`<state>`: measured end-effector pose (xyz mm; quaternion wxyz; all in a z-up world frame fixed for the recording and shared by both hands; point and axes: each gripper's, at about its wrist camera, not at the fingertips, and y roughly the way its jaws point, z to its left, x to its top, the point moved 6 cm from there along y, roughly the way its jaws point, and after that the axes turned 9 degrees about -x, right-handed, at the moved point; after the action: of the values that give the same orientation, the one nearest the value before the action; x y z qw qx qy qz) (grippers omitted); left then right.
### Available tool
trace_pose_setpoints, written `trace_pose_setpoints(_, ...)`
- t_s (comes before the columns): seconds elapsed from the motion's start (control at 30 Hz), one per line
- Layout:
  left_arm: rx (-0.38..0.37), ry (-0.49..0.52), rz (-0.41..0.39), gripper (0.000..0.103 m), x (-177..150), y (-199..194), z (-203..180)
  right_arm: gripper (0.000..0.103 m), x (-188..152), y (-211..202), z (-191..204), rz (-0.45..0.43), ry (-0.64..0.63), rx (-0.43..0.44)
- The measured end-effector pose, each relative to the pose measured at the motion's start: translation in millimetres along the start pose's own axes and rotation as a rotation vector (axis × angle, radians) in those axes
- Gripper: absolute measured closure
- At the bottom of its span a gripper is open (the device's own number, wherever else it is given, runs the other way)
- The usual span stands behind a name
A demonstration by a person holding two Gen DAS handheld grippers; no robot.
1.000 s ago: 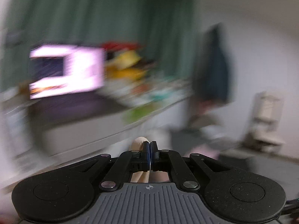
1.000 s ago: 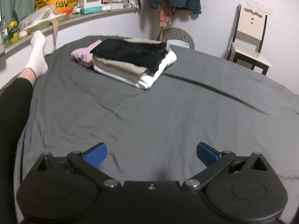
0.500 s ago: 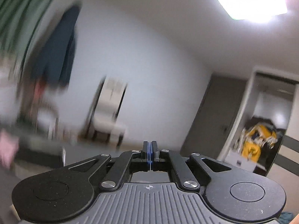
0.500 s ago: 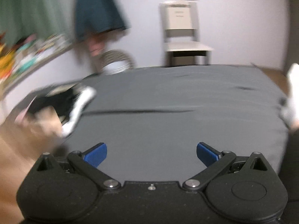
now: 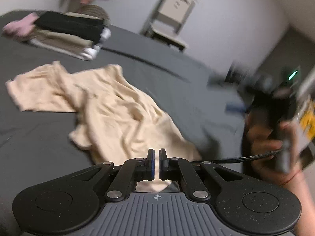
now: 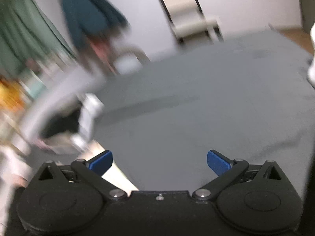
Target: Fold clothes
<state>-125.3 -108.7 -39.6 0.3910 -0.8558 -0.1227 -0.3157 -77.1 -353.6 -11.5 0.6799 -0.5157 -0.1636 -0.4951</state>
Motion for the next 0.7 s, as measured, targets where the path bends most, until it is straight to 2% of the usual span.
trace_pose_setpoints(0.03, 0.005, 0.031, 0.022, 0.102, 3.8, 14.5, -3.7, 0.0, 5.7, -20.2, -1.7, -0.078, 0.014, 0.091)
trace_pose_setpoints(0.07, 0.009, 0.054, 0.03, 0.101, 6.2, 24.2, -7.4, 0.0, 9.8, -36.3, -3.5, -0.103, 0.005, 0.153)
trace_pose_setpoints(0.13, 0.012, 0.065, 0.016, 0.101, 13.1, 32.7, -10.0, 0.0, 14.8, -66.5, -8.3, -0.097, -0.041, 0.241)
trace_pose_setpoints(0.23, 0.014, 0.046, -0.006, 0.101, 25.2, 41.7, -3.3, 0.0, 13.2, -110.0, -18.8, -0.099, -0.117, 0.288)
trace_pose_setpoints(0.33, 0.0, 0.027, 0.008, 0.099, 21.8, 49.4, 5.2, 0.0, 7.8, -146.2, -32.0, -0.115, -0.16, 0.289)
trace_pose_setpoints(0.4, -0.001, 0.053, 0.026, 0.091, 15.1, 53.9, 0.8, 0.0, 3.9, -156.9, -38.1, -0.102, -0.154, 0.276)
trace_pose_setpoints(0.43, -0.001, 0.081, 0.021, 0.083, 11.8, 59.3, -3.4, 0.0, 0.3, -157.3, -36.5, -0.089, -0.137, 0.271)
trace_pose_setpoints(0.47, 0.0, 0.11, 0.014, 0.066, 8.5, 62.9, -10.0, 0.0, -2.2, -155.5, -36.1, -0.079, -0.114, 0.271)
trace_pose_setpoints(0.5, 0.0, 0.135, 0.004, 0.056, 5.8, 66.0, -18.6, 0.0, -4.3, -151.8, -36.6, -0.071, -0.089, 0.276)
trace_pose_setpoints(0.53, 0.003, 0.156, -0.015, 0.04, 3.6, 69.3, -28.3, 0.0, -6.3, -147.6, -37.1, -0.063, -0.064, 0.283)
trace_pose_setpoints(0.57, 0.011, 0.169, -0.042, 0.031, 2.0, 71.4, -37.3, 0.0, -8.6, -142.9, -39.1, -0.054, -0.032, 0.286)
trace_pose_setpoints(0.63, 0.028, 0.186, -0.061, 0.029, -1.9, 77.8, -52.4, 0.0, -14.1, -134.4, -43.5, -0.034, 0.037, 0.3)
trace_pose_setpoints(0.7, 0.056, 0.209, -0.032, 0.029, -8.6, 87.0, -62.4, 0.0, -19.6, -128.9, -47.1, -0.013, 0.108, 0.332)
